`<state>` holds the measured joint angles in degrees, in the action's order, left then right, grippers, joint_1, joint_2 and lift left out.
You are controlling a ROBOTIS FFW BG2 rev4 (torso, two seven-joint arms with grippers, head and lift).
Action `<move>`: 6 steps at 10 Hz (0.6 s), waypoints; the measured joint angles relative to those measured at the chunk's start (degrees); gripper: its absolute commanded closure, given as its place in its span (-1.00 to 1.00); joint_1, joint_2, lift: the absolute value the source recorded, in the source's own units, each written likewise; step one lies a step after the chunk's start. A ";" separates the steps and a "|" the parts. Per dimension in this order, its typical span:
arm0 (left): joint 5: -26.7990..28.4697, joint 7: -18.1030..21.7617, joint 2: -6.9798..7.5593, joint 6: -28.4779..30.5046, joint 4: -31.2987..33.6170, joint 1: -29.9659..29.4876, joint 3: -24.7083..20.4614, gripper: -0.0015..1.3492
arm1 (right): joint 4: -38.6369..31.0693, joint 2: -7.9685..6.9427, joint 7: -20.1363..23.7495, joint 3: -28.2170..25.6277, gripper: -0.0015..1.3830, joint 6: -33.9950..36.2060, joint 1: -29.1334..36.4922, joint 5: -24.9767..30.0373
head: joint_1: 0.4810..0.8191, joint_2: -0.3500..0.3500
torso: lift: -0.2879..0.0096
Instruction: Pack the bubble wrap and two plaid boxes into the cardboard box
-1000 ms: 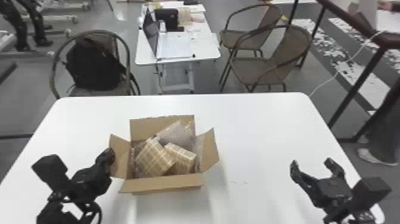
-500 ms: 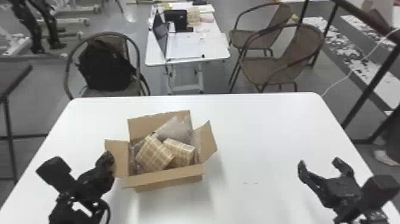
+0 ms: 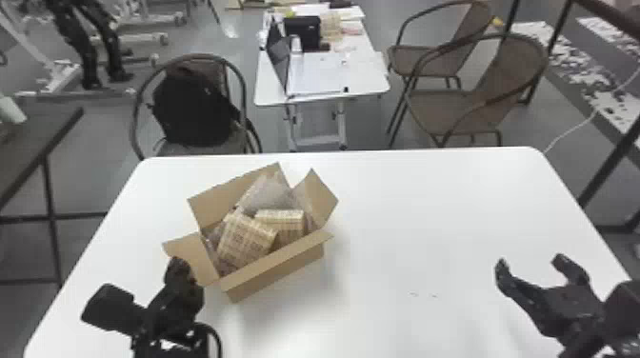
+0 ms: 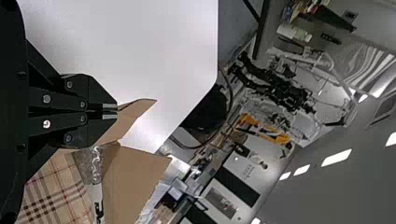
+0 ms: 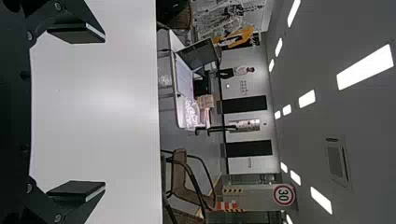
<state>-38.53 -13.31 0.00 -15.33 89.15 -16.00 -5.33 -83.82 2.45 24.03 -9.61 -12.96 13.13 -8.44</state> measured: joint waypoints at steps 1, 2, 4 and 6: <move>-0.06 -1.79 0.00 -4.45 -1.30 0.35 1.21 0.81 | 0.08 0.01 0.47 0.11 -0.74 0.59 -0.22 0.02 | 0.27 0.38 | 0.69; 1.75 -4.44 0.00 -7.49 -2.19 0.68 1.20 0.81 | 0.30 0.01 0.97 0.31 -0.74 1.19 -0.54 0.07 | 0.27 0.43 | 0.69; 6.08 -11.32 0.00 -16.66 -5.61 1.64 1.19 0.81 | 0.66 0.01 1.65 0.66 -0.74 2.11 -1.07 0.26 | 0.27 0.58 | 0.69; 8.33 -17.67 0.00 -24.95 -9.68 3.24 0.79 0.81 | 0.77 0.08 2.23 0.79 -0.74 2.98 -1.46 0.61 | 0.27 0.73 | 0.69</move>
<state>-30.21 -30.98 0.00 -40.28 79.47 -12.77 -4.55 -83.05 2.53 26.26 -8.82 -9.98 11.67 -7.83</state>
